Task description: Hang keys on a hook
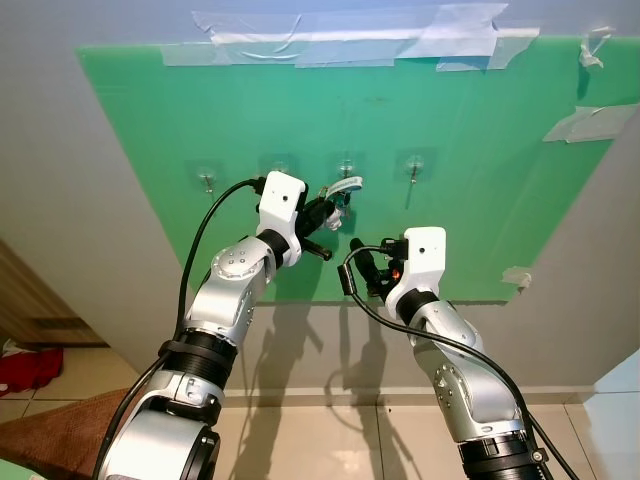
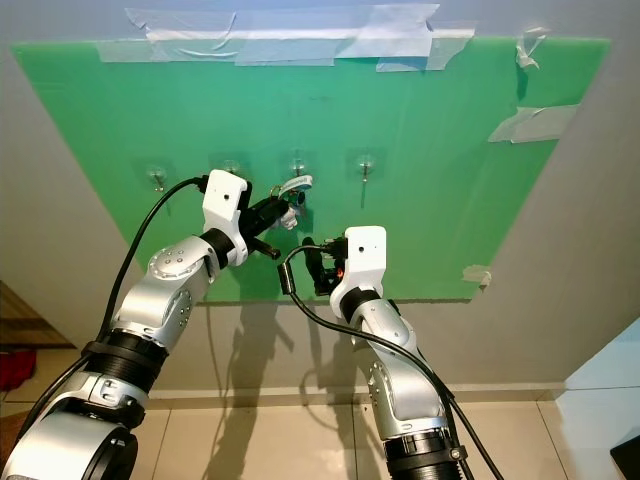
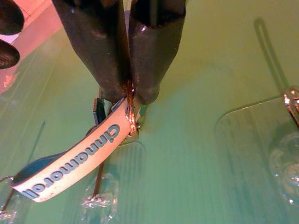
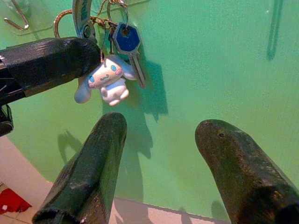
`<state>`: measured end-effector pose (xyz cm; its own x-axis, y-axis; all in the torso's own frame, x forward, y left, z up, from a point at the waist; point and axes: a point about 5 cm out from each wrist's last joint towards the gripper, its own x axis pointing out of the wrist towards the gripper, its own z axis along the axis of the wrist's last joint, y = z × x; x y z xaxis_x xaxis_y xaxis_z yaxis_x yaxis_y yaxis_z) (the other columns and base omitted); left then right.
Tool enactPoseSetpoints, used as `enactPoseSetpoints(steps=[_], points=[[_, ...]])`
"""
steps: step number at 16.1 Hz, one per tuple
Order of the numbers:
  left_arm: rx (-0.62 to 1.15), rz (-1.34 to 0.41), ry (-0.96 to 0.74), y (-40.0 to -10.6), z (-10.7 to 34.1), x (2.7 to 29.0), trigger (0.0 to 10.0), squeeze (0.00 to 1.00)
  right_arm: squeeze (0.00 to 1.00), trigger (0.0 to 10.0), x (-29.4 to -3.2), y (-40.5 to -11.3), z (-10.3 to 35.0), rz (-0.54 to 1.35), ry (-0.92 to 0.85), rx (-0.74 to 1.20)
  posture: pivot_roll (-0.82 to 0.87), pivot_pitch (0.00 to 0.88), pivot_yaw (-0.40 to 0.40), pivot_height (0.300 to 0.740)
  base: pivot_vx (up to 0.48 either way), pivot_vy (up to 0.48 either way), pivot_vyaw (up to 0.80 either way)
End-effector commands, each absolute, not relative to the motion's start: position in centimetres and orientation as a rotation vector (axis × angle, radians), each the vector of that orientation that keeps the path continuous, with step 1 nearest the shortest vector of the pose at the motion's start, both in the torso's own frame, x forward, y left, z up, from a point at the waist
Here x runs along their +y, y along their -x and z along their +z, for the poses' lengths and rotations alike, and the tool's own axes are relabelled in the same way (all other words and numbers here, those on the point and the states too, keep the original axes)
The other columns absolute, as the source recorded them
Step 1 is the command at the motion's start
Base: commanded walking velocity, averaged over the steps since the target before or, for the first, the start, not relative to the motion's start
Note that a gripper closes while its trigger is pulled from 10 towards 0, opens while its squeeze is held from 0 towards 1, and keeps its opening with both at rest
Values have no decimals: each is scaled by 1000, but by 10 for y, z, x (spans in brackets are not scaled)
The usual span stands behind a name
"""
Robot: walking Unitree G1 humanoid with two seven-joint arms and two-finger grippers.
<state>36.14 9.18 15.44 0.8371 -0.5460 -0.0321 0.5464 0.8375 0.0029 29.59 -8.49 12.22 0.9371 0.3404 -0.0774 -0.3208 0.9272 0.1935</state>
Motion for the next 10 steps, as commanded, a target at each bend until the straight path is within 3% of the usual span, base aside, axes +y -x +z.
enactPoseSetpoints(steps=[1,10], points=[[23,-555,-24,-361,154,97,10000,1000,0,10000,-82,-295,124,350,-177,115,-116,32,106,740,0,0,0],[37,-569,-36,-351,147,95,10000,1000,0,10000,-83,-294,123,354,-170,127,-114,39,97,740,0,0,0]])
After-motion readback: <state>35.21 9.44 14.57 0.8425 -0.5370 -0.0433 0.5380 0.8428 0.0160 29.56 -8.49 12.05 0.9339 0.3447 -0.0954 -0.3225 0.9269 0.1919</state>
